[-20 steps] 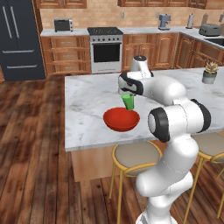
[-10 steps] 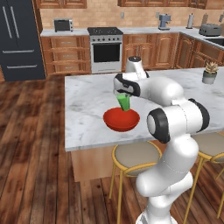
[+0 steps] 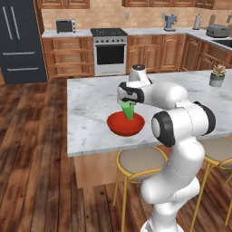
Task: Place the cup inside the bowl on the dining table and move the bowl to any counter.
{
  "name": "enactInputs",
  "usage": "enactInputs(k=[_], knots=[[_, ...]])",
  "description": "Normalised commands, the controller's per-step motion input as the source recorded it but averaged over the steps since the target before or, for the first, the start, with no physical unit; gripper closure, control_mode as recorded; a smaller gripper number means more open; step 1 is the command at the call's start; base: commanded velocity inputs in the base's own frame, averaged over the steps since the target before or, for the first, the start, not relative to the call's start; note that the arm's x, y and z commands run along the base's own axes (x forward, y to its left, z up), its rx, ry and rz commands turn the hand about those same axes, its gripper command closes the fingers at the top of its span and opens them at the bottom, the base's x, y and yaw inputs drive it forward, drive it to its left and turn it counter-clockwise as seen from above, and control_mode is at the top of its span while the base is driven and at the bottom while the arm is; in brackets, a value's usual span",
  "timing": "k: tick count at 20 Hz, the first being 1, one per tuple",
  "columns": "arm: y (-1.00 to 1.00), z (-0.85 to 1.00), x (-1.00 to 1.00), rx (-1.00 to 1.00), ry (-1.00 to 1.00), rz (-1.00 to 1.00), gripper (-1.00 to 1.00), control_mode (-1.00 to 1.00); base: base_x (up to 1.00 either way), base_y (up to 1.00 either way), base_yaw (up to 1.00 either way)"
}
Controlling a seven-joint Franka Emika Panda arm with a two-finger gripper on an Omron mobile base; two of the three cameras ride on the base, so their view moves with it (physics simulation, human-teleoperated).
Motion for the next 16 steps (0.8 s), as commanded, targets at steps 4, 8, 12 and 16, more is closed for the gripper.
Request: enactInputs(k=[4,8,12,16], knots=[[0.02,-0.29,-0.14,0.00,0.00,0.00,1.00,-1.00,0.00,0.00,0.00],[0.06,-0.26,-0.15,0.00,0.00,0.00,1.00,-1.00,0.00,0.00,0.00],[0.08,-0.16,-0.06,0.00,0.00,0.00,1.00,-1.00,0.00,0.00,0.00],[0.02,-0.01,-0.05,0.02,0.00,0.00,1.00,-1.00,0.00,0.00,0.00]])
